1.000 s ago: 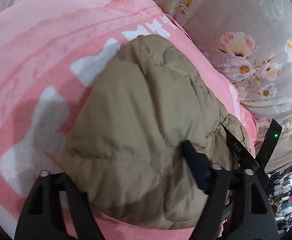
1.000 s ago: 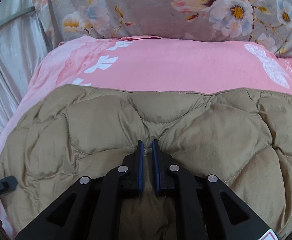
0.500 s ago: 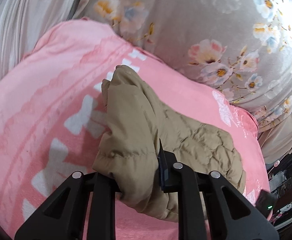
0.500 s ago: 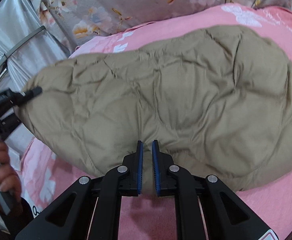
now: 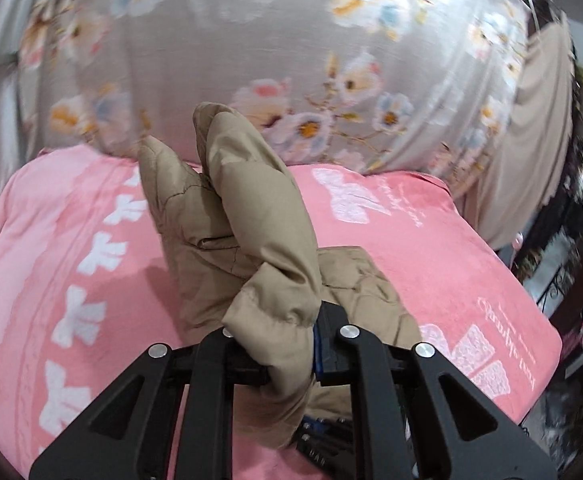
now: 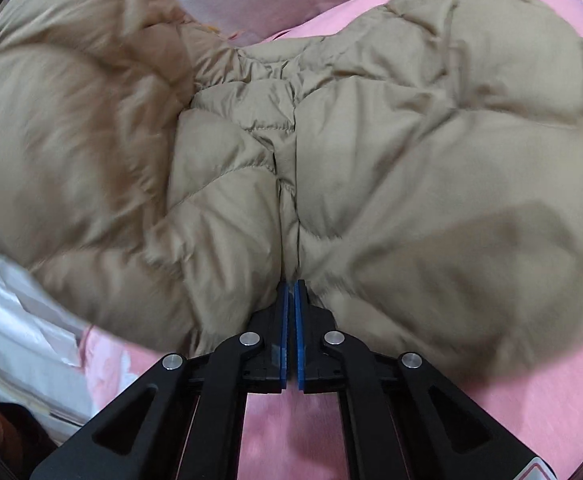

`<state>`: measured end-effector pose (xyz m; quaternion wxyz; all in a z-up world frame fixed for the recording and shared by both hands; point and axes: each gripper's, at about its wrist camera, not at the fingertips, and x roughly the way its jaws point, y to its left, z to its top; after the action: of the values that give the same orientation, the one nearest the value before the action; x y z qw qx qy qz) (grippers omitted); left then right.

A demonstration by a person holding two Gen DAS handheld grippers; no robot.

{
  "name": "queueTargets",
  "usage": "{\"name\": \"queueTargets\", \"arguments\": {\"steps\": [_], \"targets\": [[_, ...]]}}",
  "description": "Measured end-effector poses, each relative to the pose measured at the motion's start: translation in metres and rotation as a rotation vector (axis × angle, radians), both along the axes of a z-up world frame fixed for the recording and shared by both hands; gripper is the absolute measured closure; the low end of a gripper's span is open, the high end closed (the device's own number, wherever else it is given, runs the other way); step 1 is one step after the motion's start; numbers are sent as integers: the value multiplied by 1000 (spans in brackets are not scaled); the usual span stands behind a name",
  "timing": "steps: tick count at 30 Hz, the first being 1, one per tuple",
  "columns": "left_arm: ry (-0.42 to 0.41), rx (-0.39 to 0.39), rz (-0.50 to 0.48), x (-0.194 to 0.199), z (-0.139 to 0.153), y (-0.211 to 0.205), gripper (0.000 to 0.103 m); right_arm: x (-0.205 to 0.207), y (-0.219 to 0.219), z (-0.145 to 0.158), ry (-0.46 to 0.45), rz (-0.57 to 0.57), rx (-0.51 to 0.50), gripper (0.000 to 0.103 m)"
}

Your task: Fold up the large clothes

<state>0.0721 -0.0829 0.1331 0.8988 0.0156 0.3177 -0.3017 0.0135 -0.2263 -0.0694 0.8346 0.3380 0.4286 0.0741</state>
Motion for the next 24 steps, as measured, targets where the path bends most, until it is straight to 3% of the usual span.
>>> {"name": "queueTargets", "arguments": {"steps": [5, 13, 20, 24], "targets": [[59, 45, -95, 3, -13, -66, 89, -44, -37, 23, 11, -108, -103, 101], [238, 138, -158, 10, -77, -144, 89, -87, -101, 32, 91, -304, -247, 100], [297, 239, -126, 5, -123, -172, 85, -95, -122, 37, 123, -365, -287, 98], [289, 277, -109, 1, -130, -180, 81, -96, -136, 34, 125, -371, -283, 95]]}}
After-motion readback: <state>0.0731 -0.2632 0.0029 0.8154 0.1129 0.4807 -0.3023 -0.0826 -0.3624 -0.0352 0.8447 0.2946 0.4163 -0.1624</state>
